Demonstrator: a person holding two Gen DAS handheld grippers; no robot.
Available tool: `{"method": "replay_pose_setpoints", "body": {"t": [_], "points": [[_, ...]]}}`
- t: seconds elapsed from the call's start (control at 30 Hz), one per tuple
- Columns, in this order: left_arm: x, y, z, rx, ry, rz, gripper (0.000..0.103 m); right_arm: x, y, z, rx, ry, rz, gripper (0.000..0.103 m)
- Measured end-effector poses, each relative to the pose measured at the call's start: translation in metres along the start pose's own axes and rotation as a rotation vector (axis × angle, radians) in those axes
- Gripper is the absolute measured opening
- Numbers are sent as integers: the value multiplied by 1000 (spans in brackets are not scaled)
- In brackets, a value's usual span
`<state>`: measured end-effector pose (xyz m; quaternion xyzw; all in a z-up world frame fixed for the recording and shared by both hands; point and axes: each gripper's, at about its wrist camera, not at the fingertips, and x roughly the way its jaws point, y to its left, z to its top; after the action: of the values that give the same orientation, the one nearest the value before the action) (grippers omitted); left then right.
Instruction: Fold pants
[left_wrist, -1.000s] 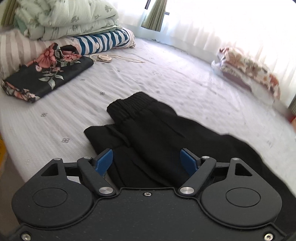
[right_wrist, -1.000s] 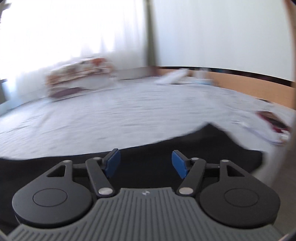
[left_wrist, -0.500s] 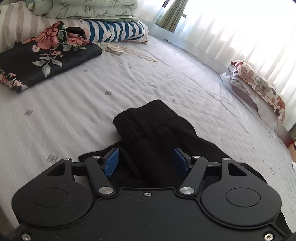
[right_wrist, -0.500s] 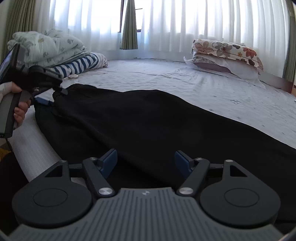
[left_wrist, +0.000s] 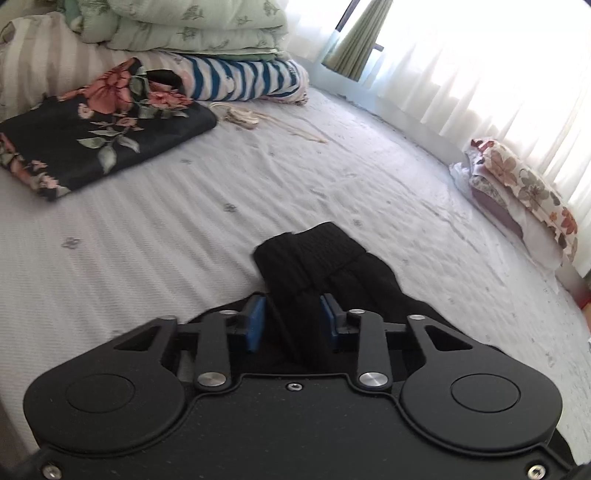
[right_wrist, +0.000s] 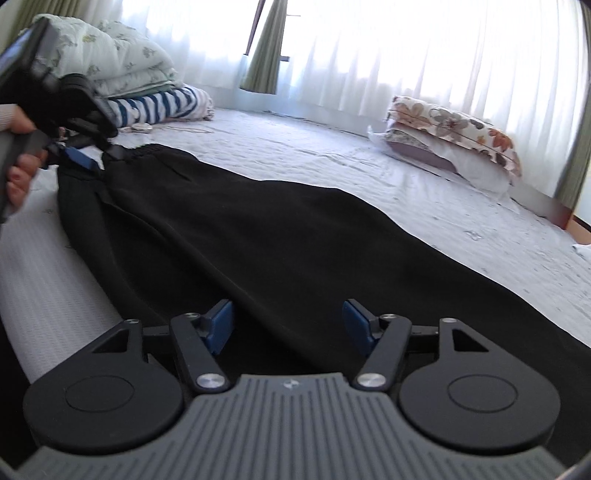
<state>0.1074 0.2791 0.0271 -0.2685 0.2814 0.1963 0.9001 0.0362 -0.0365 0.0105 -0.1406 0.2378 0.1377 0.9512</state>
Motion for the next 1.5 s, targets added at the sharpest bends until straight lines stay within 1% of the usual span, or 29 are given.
{"method": "replay_pose_setpoints", "body": {"t": [0.03, 0.07, 0.13, 0.17, 0.2, 0.27, 0.33, 0.37, 0.43, 0.47, 0.53, 0.57, 0.6, 0.63, 0.67, 0.7, 0.73, 0.8, 0.9, 1.03, 1.17, 1.23, 1.33, 1.5], "points": [[1, 3, 0, 18, 25, 59, 15, 0, 1, -1, -6, 2, -20, 75], [3, 5, -1, 34, 34, 108, 11, 0, 1, -3, -11, 2, -34, 75], [-1, 10, -2, 62, 5, 167, 27, 1, 0, -4, -5, 3, -43, 75], [-4, 11, -1, 65, 0, 183, 38, 1, 0, -3, -3, 3, -44, 75], [-7, 12, 1, 57, -9, 187, 33, 2, 0, -3, -3, 1, -45, 75], [-16, 14, 5, 39, -38, 144, 32, 4, 0, -2, -4, 0, -48, 74], [-21, 12, 11, 27, -57, 75, 33, 5, 1, -2, -7, -3, -51, 74], [-20, 11, 15, 22, -53, 39, 36, 6, 2, -1, -9, -4, -53, 73], [-7, 9, 23, -6, -16, -5, 38, 7, 3, -2, -10, -7, -57, 73], [3, 9, 26, -20, 6, -3, 40, 9, 3, -2, -8, -7, -59, 73], [24, 9, 30, -61, 61, 20, 40, 10, 2, -2, -2, -9, -63, 73], [36, 10, 31, -87, 84, 19, 40, 10, 2, -2, -3, -10, -63, 73], [43, 12, 31, -111, 85, 8, 39, 10, 2, -1, -4, -9, -62, 68], [46, 11, 32, -123, 73, -1, 36, 10, 2, 0, -6, -6, -56, 62], [47, 10, 33, -125, 62, -5, 25, 11, 2, 2, -12, -2, -36, 39], [46, 6, 36, -117, 51, -2, 16, 11, 3, 4, -24, 3, -15, 8], [44, 3, 38, -105, 39, -3, 14, 13, 4, 6, -37, 10, -7, 9], [35, -2, 44, -88, 7, -36, 10, 13, 4, 9, -42, -3, -11, 9], [18, -8, 53, -77, -25, -58, 8, 6, 0, 13, -31, -33, -16, 8], [-11, -11, 61, -70, -60, -113, 8, -12, -6, 18, -29, -87, -42, 7], [-38, -2, 55, -68, -73, -133, 8, -28, -11, 17, -22, -89, -29, 5], [-51, 10, 45, -69, -81, -119, 8, -33, -13, 12, -2, -61, -1, 4], [-58, 26, 29, -63, -66, -82, 8, -36, -14, 1, 18, -15, 34, 4], [-47, 44, 11, -74, -10, -27, 8, -36, -5, -16, 13, 37, 52, 4]]}}
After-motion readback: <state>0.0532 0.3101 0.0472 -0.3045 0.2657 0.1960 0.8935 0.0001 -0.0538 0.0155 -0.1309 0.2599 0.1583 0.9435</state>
